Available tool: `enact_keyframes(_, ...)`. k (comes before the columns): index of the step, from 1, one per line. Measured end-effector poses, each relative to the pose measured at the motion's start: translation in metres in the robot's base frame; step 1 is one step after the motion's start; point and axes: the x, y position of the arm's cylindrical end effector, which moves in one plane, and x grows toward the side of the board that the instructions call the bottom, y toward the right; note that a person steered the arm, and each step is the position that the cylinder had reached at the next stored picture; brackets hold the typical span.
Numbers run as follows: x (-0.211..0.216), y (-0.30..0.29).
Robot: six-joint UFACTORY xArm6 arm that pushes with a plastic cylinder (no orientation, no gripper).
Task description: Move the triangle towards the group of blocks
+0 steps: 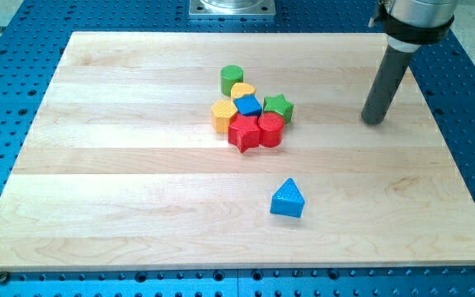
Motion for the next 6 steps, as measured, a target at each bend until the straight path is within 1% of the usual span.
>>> enact_keyframes(1,0.070,-0.003)
enact_keyframes(2,0.128,-0.051)
enact_keyframes(3,0.142,-0.116)
enact_keyframes(4,0.165,-0.157)
enact_keyframes(5,0.160,-0.189)
enact_keyframes(6,0.141,-0.230)
